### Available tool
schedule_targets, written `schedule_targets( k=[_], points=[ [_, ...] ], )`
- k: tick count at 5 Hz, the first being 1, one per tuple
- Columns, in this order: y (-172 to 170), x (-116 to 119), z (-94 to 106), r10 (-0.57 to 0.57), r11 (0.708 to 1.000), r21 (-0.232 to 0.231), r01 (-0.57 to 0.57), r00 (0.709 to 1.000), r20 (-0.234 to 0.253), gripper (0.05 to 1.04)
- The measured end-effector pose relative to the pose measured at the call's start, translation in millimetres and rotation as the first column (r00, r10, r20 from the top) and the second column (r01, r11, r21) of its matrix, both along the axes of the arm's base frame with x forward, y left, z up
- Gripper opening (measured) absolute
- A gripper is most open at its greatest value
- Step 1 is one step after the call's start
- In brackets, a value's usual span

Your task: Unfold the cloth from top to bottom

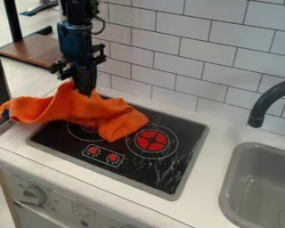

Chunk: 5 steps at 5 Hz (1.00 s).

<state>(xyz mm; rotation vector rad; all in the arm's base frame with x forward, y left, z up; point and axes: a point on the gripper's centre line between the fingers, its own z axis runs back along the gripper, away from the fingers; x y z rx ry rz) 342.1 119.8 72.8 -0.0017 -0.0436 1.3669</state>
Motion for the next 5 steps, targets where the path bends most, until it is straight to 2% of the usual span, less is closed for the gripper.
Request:
schedule_targets(
  k=[1,2,3,4,5],
  points=[
    [-5,-24,-4.7,-0.061,0.998,0.014,0.061,0.998,-0.02,0.051],
    [-9,-57,-6.5,-0.115,0.993,0.039,0.116,0.993,-0.028,0.051],
    [-15,-85,-18.7,-0.122,0.992,0.032,0.123,0.991,-0.048,0.051],
    [-17,-99,-32.8,-0.11,0.992,0.046,0.114,0.991,-0.071,0.051],
    [-18,-108,-55.1,-0.096,0.993,0.064,0.103,0.99,-0.106,0.051]
  ],
)
